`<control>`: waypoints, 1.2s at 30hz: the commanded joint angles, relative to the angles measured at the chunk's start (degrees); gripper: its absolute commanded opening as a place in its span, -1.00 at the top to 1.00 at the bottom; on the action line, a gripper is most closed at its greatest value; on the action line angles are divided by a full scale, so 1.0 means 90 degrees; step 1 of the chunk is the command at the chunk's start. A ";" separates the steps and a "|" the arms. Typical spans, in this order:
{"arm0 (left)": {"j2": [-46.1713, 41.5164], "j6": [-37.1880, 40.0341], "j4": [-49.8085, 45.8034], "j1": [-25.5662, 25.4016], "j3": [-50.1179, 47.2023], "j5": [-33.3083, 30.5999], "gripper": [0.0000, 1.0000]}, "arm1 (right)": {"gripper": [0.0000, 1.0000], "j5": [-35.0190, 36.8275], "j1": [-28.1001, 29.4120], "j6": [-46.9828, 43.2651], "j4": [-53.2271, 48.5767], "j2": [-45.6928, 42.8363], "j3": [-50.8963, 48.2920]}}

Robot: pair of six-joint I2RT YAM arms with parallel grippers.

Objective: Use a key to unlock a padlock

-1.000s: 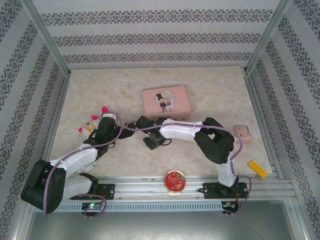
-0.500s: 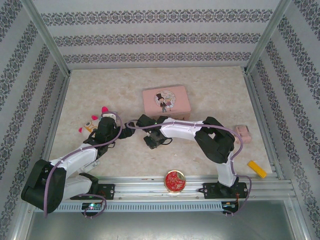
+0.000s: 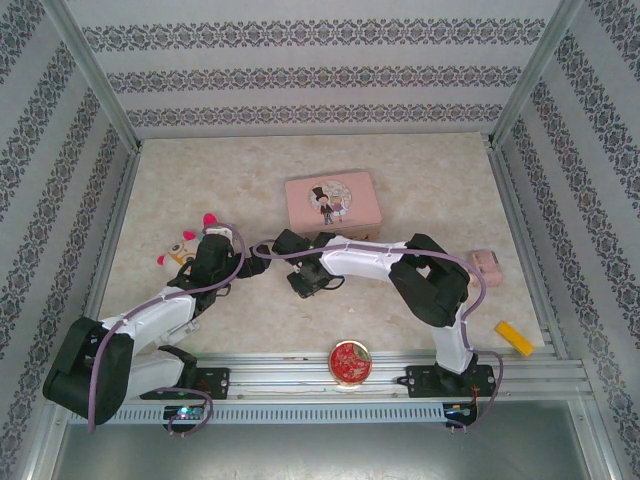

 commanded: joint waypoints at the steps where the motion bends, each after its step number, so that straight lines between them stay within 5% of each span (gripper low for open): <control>1: 0.0015 -0.0062 0.0086 0.0090 -0.0043 0.0034 -0.98 | 0.44 0.0359 0.0021 -0.0080 0.0869 -0.0112 0.0081; 36: -0.0032 -0.0120 -0.0078 0.0259 0.0044 -0.0006 -0.98 | 0.40 0.0015 0.0030 0.0275 0.0293 -0.0105 -0.0271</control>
